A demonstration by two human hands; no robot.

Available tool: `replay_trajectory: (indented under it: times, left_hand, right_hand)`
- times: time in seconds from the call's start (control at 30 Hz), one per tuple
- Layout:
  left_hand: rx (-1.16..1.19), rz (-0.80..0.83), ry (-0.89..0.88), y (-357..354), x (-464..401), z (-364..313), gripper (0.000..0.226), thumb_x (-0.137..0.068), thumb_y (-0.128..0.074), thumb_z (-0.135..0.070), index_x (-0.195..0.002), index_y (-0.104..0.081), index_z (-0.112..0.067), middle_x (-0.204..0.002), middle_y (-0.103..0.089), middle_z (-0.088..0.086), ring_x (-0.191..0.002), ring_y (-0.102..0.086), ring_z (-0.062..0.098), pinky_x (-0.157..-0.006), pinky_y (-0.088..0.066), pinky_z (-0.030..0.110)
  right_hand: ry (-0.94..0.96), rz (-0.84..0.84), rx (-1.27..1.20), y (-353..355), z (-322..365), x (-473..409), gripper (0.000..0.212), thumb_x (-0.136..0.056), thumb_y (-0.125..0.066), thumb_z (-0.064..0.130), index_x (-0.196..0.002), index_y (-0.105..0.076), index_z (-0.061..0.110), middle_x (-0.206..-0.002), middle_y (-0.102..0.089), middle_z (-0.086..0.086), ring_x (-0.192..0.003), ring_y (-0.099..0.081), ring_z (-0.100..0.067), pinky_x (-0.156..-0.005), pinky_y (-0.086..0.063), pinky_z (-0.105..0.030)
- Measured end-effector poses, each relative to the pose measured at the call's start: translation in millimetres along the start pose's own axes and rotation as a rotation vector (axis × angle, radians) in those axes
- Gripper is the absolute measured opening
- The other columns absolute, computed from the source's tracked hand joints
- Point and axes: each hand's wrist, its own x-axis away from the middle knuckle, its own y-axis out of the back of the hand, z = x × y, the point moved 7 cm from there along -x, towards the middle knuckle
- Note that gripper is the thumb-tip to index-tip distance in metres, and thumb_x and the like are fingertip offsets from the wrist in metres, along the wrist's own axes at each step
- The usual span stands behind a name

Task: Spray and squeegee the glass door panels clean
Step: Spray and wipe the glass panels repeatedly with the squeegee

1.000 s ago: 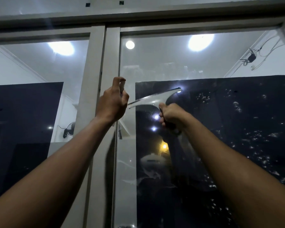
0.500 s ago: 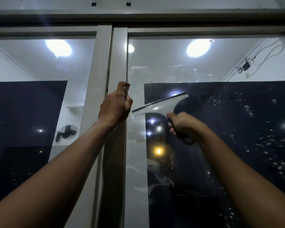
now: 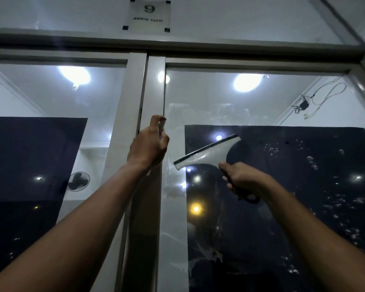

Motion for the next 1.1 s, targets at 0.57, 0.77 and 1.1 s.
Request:
replay_trajectory:
  times: [0.57, 0.77, 1.1]
  left_hand:
    - [-0.047, -0.047, -0.022, -19.1, -16.3, -13.7, 0.034, -0.104, -0.043, -0.022, -0.137, -0.035, -0.018, -0.105, -0.062, 0.012, -0.078, -0.06, 0.031, -0.068, -0.053, 0.042]
    - [-0.051, -0.05, -0.031, -19.7, -30.4, -14.8, 0.031, -0.103, -0.042, -0.024, -0.133, -0.035, -0.02, -0.107, -0.064, 0.017, -0.081, -0.061, 0.035, -0.074, -0.056, 0.05]
    - [0.092, -0.077, -0.038, 3.7, -64.2, -14.1, 0.038, -0.104, -0.045, -0.02, -0.141, -0.038, -0.02, -0.121, -0.063, 0.018, -0.101, -0.063, 0.033, -0.088, -0.055, 0.049]
  right_hand:
    - [0.089, -0.01, 0.094, 17.3, 26.1, -23.3, 0.056, -0.1, -0.038, 0.059, -0.074, -0.051, 0.012, -0.054, -0.044, -0.006, -0.038, -0.039, -0.018, -0.042, -0.034, -0.018]
    - [0.097, 0.029, 0.119, 21.5, 40.6, -40.8, 0.054, -0.097, -0.036, 0.062, -0.077, -0.051, 0.014, -0.051, -0.042, -0.002, -0.042, -0.035, -0.018, -0.052, -0.033, -0.026]
    - [0.293, -0.155, 0.623, 48.8, 115.0, -85.5, 0.061, -0.094, -0.05, 0.063, -0.071, -0.061, 0.007, -0.068, -0.056, -0.01, -0.048, -0.042, -0.021, -0.056, -0.038, -0.027]
